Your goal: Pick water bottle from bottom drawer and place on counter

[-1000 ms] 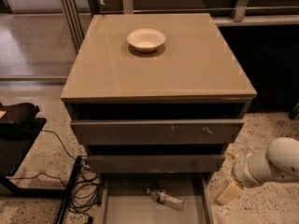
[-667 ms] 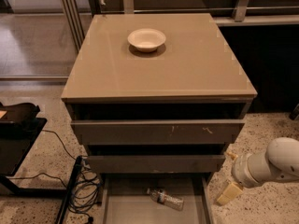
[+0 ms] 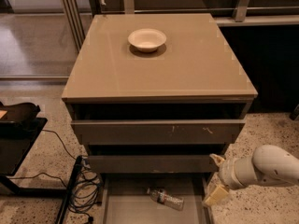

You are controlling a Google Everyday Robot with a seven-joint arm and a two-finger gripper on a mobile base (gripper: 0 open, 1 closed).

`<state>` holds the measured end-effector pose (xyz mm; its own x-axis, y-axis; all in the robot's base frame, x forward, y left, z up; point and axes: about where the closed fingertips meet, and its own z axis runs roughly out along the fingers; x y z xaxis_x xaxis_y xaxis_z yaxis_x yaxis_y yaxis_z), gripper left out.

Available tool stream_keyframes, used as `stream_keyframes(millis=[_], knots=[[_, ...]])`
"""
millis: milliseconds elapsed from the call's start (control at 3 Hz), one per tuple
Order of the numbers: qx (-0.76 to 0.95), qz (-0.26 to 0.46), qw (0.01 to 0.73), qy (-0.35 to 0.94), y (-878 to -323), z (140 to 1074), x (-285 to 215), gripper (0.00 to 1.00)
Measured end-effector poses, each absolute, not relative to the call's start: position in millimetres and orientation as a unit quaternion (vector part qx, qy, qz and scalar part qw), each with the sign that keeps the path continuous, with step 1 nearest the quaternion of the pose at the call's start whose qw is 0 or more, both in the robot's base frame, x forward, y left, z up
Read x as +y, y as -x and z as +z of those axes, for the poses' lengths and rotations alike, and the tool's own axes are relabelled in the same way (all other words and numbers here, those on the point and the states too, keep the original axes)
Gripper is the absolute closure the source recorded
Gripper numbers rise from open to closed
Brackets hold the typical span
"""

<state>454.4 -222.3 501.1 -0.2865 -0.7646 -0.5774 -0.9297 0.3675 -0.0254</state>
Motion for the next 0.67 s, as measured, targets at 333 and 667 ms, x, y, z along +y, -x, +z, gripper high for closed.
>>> stream_keyframes(millis=[333, 667], knots=[[0.779, 0.179, 0.267, 0.539, -462, 452, -203, 0.0], [0.771, 0.189, 0.276, 0.542, -466, 401, -189, 0.0]])
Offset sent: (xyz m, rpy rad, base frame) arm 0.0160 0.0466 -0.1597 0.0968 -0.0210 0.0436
